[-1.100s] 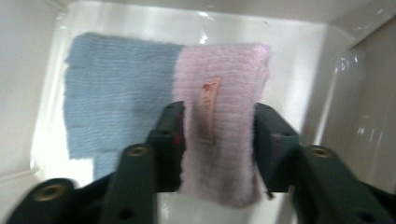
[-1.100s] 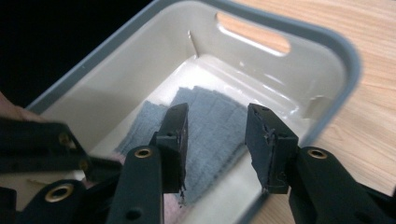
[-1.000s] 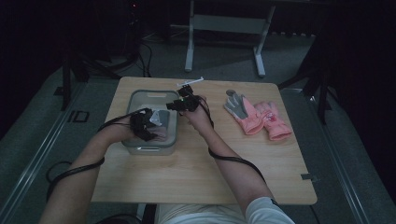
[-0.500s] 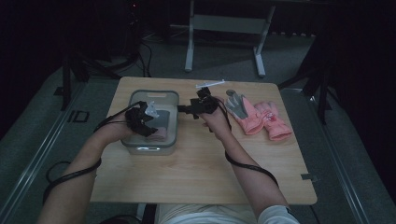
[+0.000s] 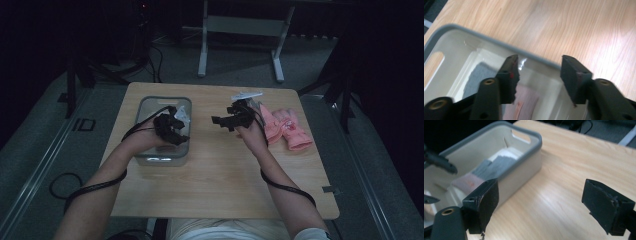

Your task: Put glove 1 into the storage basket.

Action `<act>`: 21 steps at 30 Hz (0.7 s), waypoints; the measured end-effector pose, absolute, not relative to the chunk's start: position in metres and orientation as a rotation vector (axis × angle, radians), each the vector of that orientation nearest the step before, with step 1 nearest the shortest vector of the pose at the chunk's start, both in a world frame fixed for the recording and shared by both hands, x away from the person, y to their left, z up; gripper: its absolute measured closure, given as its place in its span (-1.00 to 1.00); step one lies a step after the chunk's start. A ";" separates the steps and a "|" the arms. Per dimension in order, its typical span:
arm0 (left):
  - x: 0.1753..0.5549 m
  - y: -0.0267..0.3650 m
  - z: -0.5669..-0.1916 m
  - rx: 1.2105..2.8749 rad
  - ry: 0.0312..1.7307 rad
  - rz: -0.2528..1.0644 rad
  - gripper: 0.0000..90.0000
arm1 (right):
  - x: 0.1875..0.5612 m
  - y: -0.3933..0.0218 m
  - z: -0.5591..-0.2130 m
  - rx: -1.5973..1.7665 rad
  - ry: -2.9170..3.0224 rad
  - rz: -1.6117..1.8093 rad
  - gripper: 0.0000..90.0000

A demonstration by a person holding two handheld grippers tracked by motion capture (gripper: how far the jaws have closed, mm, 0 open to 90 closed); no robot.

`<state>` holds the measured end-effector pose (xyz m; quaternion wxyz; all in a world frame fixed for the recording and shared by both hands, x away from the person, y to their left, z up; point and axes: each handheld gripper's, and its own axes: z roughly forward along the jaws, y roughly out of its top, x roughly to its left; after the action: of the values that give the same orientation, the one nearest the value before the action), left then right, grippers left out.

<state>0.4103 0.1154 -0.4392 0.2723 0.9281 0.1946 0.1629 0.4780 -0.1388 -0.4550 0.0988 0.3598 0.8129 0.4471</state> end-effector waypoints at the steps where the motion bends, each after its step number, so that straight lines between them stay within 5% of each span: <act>1: 0.410 0.110 -0.439 2.493 0.518 0.435 -0.03 | 0.477 -0.143 -0.456 1.072 2.407 1.312 -0.69; 5: 0.410 0.092 -0.442 2.459 0.496 0.433 -0.09 | 0.474 -0.157 -0.461 1.092 2.390 1.311 -0.73; 21: 0.407 0.040 -0.463 2.521 0.500 0.357 -0.96 | 0.463 -0.212 -0.461 1.142 2.371 1.329 -0.76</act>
<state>0.4070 0.0398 -0.4627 0.2699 0.9355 0.1854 0.1326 0.4630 -0.2116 -0.4613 0.0965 0.3856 0.8004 0.4488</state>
